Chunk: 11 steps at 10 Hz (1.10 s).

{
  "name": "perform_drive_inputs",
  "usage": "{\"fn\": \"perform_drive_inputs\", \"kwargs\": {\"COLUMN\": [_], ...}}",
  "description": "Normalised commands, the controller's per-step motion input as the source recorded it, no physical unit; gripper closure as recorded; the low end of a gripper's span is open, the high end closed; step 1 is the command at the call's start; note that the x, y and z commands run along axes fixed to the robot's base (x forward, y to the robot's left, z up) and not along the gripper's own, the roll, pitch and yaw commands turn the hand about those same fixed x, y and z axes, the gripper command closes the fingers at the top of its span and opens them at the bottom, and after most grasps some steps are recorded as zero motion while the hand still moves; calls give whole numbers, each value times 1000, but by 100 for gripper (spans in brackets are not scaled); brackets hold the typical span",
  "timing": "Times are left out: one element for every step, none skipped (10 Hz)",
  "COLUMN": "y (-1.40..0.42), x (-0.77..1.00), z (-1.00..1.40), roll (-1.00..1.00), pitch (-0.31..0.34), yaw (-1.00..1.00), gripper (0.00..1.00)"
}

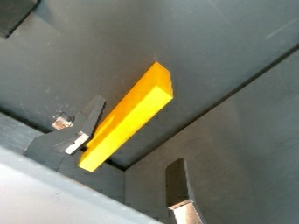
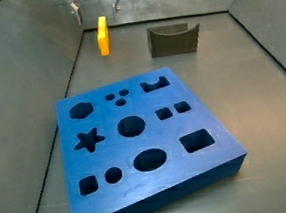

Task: Pick up the double-square object. Move up. Rotate the double-square object. Place the double-square object on the fixture. Regrasp the double-square object. Move to above the board. Insert the double-square object.
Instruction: Rotate the double-square object.

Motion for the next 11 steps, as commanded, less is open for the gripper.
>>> {"fn": "perform_drive_inputs", "kwargs": {"y": [0, 0, 0, 3, 5, 6, 6, 4, 4, 5, 3], "x": [0, 3, 14, 20, 27, 35, 43, 45, 45, 47, 45], "z": [-1000, -1000, -1000, -1000, -1000, -1000, -1000, -949, -899, -803, -744], "roll": [0, 0, -2, -9, -21, -31, -45, -56, -63, -74, -82], "pitch": [0, -3, -20, -26, -33, -38, -38, -40, -41, -45, -44], "yaw": [0, -52, -52, -45, -33, -24, -13, -6, -1, 9, 12], "gripper": [0, 0, 0, 0, 0, 0, 0, 0, 0, 0, 0]}}
